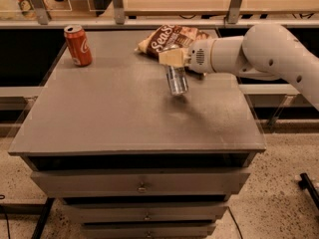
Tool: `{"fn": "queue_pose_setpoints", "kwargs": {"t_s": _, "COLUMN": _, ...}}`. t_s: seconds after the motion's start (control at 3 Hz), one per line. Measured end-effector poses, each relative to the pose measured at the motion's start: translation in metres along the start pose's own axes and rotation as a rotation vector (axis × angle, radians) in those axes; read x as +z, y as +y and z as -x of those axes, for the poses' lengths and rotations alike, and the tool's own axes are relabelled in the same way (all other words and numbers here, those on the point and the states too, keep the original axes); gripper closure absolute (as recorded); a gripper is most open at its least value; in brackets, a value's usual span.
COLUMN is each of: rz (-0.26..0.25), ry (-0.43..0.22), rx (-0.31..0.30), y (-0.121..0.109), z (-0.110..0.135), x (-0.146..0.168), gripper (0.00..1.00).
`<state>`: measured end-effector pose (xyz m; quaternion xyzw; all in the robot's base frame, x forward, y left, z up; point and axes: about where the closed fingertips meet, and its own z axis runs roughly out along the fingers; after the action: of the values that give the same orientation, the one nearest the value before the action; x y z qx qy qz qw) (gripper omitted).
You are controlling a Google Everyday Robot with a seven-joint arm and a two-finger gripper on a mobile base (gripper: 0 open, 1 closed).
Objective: Place redbull can upright
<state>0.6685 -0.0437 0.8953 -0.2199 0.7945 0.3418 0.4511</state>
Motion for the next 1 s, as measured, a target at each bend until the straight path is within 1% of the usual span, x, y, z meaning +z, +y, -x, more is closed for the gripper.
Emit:
{"fn": "queue_pose_setpoints", "kwargs": {"t_s": 0.33, "rz": 0.023, "ry": -0.021, "rx": -0.038, "y": 0.006, "z": 0.019, "x": 0.002, "gripper": 1.0}}
{"fn": "queue_pose_setpoints", "kwargs": {"t_s": 0.67, "rz": 0.058, "ry": -0.063, "rx": -0.077, "y": 0.018, "z": 0.047, "x": -0.004, "gripper": 1.0}}
{"fn": "queue_pose_setpoints", "kwargs": {"t_s": 1.0, "rz": 0.143, "ry": -0.158, "rx": -0.072, "y": 0.018, "z": 0.062, "x": -0.023, "gripper": 1.0}}
